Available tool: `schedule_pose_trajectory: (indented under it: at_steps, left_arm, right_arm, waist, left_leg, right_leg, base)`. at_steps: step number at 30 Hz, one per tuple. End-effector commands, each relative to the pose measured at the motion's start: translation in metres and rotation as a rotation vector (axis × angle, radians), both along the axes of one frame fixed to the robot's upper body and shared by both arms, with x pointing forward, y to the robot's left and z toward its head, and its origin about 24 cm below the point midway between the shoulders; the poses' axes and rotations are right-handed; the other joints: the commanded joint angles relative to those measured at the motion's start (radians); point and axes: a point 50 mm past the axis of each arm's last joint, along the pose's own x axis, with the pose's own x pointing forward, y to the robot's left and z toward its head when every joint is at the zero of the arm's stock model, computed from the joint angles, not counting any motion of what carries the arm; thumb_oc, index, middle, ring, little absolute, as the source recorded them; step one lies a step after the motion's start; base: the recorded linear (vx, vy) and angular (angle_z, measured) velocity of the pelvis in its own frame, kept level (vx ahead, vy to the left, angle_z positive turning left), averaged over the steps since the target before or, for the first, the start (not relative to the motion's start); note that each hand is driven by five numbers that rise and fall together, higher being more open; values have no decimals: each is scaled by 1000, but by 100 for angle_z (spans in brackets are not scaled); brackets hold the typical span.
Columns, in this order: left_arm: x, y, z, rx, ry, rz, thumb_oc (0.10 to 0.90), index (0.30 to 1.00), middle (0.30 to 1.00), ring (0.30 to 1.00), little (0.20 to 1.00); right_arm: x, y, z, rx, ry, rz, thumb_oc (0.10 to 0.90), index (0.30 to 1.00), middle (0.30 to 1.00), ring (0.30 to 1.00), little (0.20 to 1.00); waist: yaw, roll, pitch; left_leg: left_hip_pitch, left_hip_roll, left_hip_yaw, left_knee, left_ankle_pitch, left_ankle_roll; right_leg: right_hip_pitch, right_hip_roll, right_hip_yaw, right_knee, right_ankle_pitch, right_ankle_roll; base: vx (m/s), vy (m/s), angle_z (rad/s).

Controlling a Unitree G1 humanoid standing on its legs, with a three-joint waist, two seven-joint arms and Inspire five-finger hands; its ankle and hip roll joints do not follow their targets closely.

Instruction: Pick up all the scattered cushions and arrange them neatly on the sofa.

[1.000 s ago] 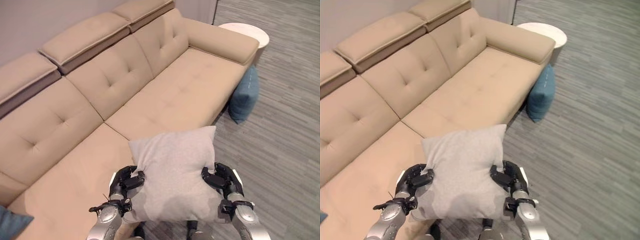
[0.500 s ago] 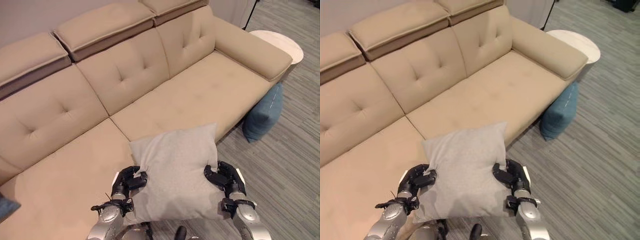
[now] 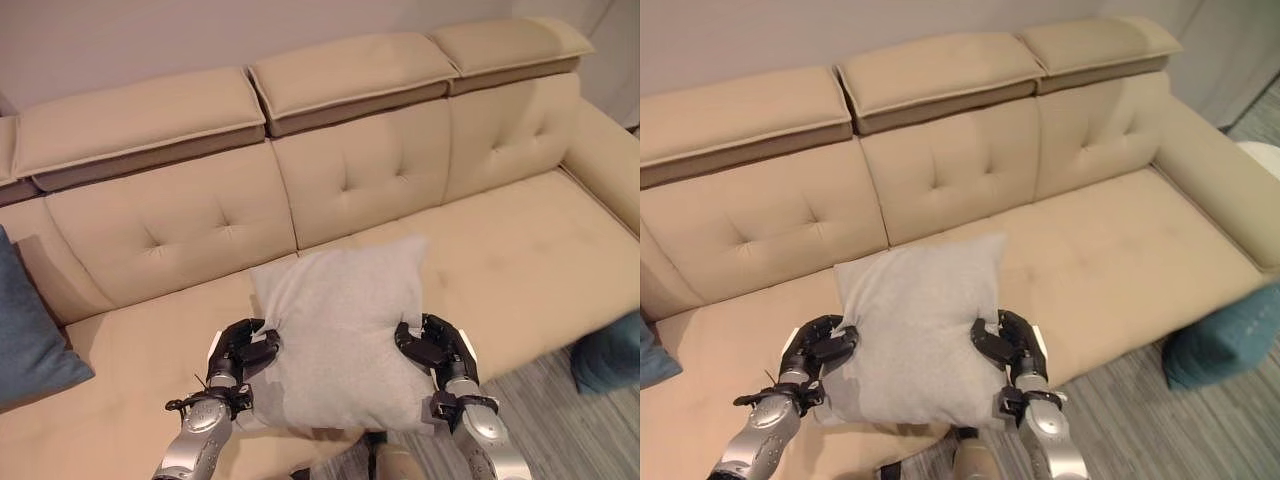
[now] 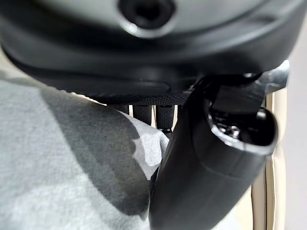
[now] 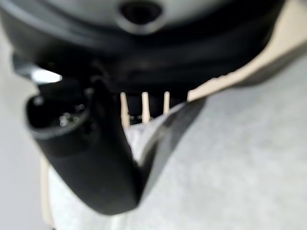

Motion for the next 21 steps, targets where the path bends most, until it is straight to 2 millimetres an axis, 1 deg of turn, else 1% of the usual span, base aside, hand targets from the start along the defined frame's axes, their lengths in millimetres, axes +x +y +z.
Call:
schedule_pose_trajectory:
  at_steps: [1,2,5,6,7,8,9,10,11,12,13,15,17,19,21]
  left_arm:
    - [25,-50,67,-121,-390,-221,400,300,300,300,300]
    - [25,-50,67,-121,-390,-220,400,300,300,300,300]
    - [24,-50,67,-129,-387,-216,400,300,300,300,300]
    - [24,-50,67,-135,-392,-212,400,300,300,300,300]
    - [25,-51,70,-141,-401,-209,400,300,300,300,300]
    - [25,-51,70,-141,-401,-209,400,300,300,300,300]
    - [26,-51,73,-143,-417,-208,400,300,300,300,300]
    - [27,-52,75,-144,-426,-208,400,300,300,300,300]
    - [29,-54,78,-147,-441,-210,400,300,300,300,300]
    - [31,-55,82,-150,-456,-208,400,300,300,300,300]
    - [33,-56,86,-150,-474,-211,400,300,300,300,300]
    - [35,-57,90,-140,-496,-216,400,300,300,300,300]
    - [35,-55,92,-109,-505,-219,400,300,300,300,300]
    - [36,-53,94,-79,-516,-225,400,300,300,300,300]
    - [38,-50,98,-54,-535,-218,400,300,300,300,300]
  right_arm:
    - [20,19,54,20,-315,122,400,300,300,300,300]
    - [20,19,54,20,-315,123,400,300,300,300,300]
    - [18,17,53,22,-308,123,400,300,300,300,300]
    - [16,14,53,16,-308,121,400,300,300,300,300]
    - [16,12,54,12,-312,114,400,300,300,300,300]
    - [16,12,54,12,-312,114,400,300,300,300,300]
    - [15,8,55,6,-315,100,400,300,300,300,300]
    - [15,6,55,3,-318,92,400,300,300,300,300]
    - [15,2,58,-5,-326,79,400,300,300,300,300]
    - [16,-1,60,-17,-334,64,400,300,300,300,300]
    - [17,-4,62,-34,-345,51,400,300,300,300,300]
    - [20,-9,67,-69,-360,39,400,300,300,300,300]
    - [23,-10,70,-118,-369,39,400,300,300,300,300]
    - [25,-13,73,-159,-378,28,400,300,300,300,300]
    - [30,-12,78,-190,-399,18,400,300,300,300,300]
  waist:
    - [-18,-28,-86]
    - [-20,-28,-86]
    - [-17,-22,-97]
    - [-15,-20,-99]
    - [-15,-19,-98]
    - [-15,-19,-98]
    - [-18,-17,-96]
    - [-20,-17,-92]
    - [-23,-19,-84]
    - [-32,-20,-79]
    - [-43,-15,-79]
    - [-53,-3,-85]
    - [-48,6,-92]
    - [-47,12,-102]
    - [-47,18,-106]
  left_leg:
    - [-46,31,54,60,-76,-13]
    - [-45,31,52,59,-75,-14]
    - [-40,53,25,41,-55,-39]
    - [-44,68,14,35,-43,-54]
    - [-51,77,11,37,-36,-62]
    - [-51,77,11,37,-36,-62]
    - [-66,88,9,44,-25,-76]
    - [-80,90,14,54,-21,-80]
    - [-101,93,32,73,-15,-80]
    - [-123,99,71,88,-9,-77]
    - [-135,109,128,87,-3,-72]
    - [-135,125,198,63,12,-73]
    - [-119,122,197,22,19,-72]
    - [-100,124,206,-33,35,-73]
    - [-91,122,211,-76,49,-74]
  right_leg:
    - [61,7,-74,16,-125,47]
    - [64,8,-76,14,-125,47]
    - [98,27,-115,-9,-142,30]
    - [116,38,-142,-25,-152,22]
    - [124,42,-158,-36,-157,18]
    - [124,42,-158,-36,-157,18]
    - [143,47,-184,-62,-162,12]
    - [151,46,-199,-71,-162,9]
    - [157,40,-217,-79,-161,8]
    - [159,33,-234,-85,-161,7]
    - [157,31,-253,-88,-163,5]
    - [156,34,-272,-94,-165,6]
    - [152,37,-273,-94,-163,10]
    - [141,37,-279,-94,-162,18]
    - [118,38,-270,-94,-154,26]
  base:
    - [83,-133,37]
    - [116,-204,54]
    - [55,-182,38]
    - [15,-242,33]
    - [8,-178,40]
    - [-3,-143,68]
    - [-11,-105,77]
    - [-37,-129,76]
    - [-86,-63,70]
    - [-105,-40,72]
    - [-87,-14,76]
    - [-6,11,81]
    - [58,20,50]
    - [29,31,-1]
    - [-28,37,0]
